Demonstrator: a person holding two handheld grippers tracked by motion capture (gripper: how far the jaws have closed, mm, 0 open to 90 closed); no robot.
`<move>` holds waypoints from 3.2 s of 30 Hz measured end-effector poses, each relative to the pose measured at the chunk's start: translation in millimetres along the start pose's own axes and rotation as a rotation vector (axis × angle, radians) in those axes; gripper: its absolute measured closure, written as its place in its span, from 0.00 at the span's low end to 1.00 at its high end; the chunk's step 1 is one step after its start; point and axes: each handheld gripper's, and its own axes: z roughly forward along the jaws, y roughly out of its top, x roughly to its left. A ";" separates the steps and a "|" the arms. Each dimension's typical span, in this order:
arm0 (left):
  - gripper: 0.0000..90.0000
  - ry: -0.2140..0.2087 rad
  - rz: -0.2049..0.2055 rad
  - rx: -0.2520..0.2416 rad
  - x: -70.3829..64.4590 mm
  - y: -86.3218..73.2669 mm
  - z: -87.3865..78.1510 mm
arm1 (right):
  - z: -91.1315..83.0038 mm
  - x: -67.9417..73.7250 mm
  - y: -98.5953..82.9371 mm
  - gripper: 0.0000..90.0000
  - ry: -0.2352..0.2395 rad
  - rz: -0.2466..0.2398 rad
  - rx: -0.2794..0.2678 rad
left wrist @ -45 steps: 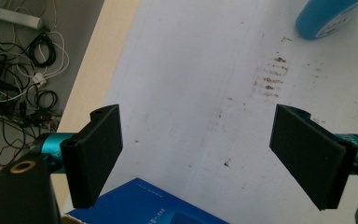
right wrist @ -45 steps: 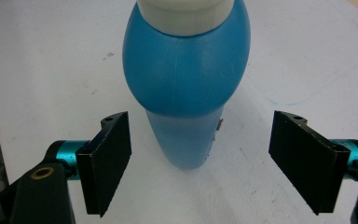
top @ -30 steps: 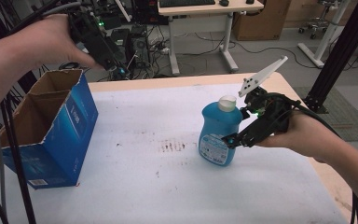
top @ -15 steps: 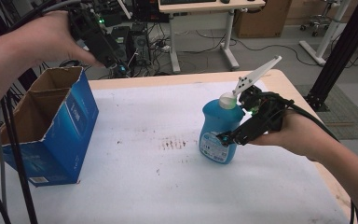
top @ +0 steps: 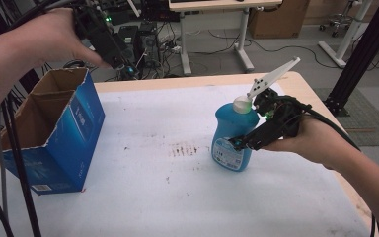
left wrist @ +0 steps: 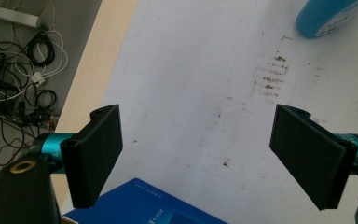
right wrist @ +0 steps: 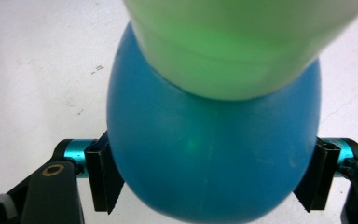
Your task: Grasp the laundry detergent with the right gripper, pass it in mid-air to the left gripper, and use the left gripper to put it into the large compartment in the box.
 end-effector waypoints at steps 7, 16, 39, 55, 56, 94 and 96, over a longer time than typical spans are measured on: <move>0.19 0.002 0.000 0.000 -0.1 -0.1 -0.2 | 0.5 -0.5 -1.0 0.31 -0.005 0.004 -0.007; 0.19 0.003 -0.001 0.001 0.1 -0.6 -0.1 | 1.2 -0.5 -1.9 0.35 -0.009 0.008 -0.018; 0.19 0.005 -0.002 0.004 -0.7 -1.9 -2.1 | 2.4 1.4 -1.8 0.42 -0.008 0.006 -0.036; 0.19 0.004 0.001 0.005 -1.2 -1.3 -1.2 | 2.9 2.6 -3.4 0.45 -0.014 -0.001 -0.047; 0.19 0.004 0.002 0.005 -1.1 -1.2 -1.3 | 2.9 3.6 -3.5 0.46 -0.022 -0.008 -0.051; 0.19 -0.066 0.088 -0.067 -13.7 15.2 -17.3 | -36.8 -13.9 45.4 0.50 0.089 -0.153 -0.111; 0.19 -0.072 0.096 -0.070 -15.2 17.2 -18.9 | -37.8 -13.5 54.1 0.50 0.113 -0.173 -0.114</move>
